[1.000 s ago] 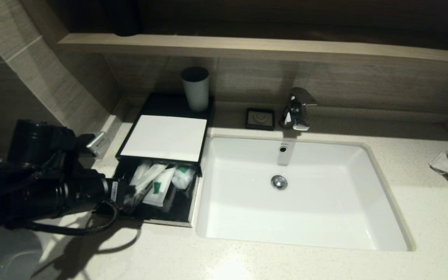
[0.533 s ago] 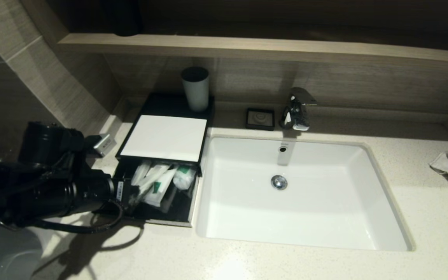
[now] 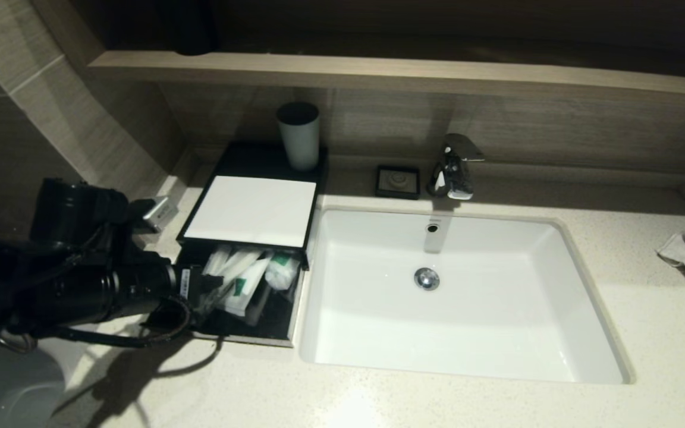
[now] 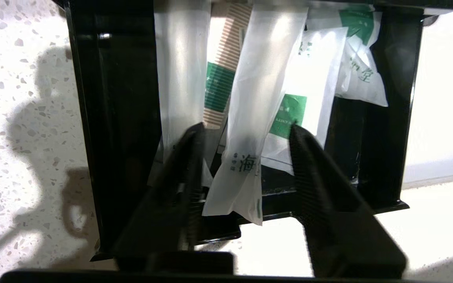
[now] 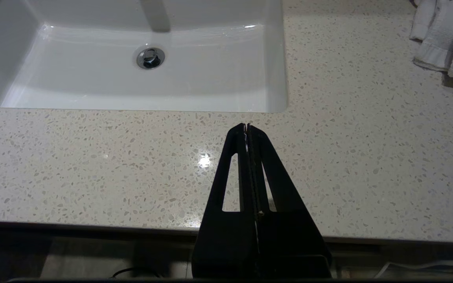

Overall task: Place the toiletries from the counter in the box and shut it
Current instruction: Place the bathroom toiletry into the drawer

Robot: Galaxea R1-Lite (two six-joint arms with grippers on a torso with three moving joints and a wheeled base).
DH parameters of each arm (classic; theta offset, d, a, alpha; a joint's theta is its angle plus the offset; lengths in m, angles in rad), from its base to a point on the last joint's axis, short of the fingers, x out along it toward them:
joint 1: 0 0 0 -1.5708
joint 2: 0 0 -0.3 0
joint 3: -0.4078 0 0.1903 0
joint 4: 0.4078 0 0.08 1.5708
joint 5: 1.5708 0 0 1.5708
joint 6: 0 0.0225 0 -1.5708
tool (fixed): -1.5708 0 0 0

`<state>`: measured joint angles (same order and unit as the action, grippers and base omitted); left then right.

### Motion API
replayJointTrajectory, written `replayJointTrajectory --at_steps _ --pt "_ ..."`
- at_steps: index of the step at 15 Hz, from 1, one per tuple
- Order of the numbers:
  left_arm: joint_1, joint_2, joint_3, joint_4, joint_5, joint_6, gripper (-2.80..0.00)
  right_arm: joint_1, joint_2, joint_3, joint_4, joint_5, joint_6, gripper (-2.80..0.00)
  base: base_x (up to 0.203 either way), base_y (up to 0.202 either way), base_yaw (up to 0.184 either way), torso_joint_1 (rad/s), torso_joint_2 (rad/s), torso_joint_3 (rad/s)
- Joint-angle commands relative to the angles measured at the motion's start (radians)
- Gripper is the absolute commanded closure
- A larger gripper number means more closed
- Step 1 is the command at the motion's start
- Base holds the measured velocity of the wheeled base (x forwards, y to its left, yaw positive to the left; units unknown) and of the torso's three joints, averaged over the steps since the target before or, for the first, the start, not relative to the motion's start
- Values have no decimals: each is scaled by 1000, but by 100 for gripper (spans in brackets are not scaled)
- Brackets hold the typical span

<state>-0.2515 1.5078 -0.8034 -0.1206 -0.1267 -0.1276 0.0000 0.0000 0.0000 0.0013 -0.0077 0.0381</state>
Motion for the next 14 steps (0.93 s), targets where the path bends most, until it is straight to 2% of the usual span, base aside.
replayJointTrajectory --at_steps 1,5,14 --pt "0 -17 -3 -4 -2 -2 -280 0 0 0 0 0 0 0 0 0 0 0 0 0" --pt "-1 -46 -5 -28 -5 -3 -280 0 0 0 0 0 0 0 0 0 0 0 0 0" --pt "0 8 -2 -24 -8 10 -280 0 0 0 -1 0 0 0 0 0 0 0 0 0"
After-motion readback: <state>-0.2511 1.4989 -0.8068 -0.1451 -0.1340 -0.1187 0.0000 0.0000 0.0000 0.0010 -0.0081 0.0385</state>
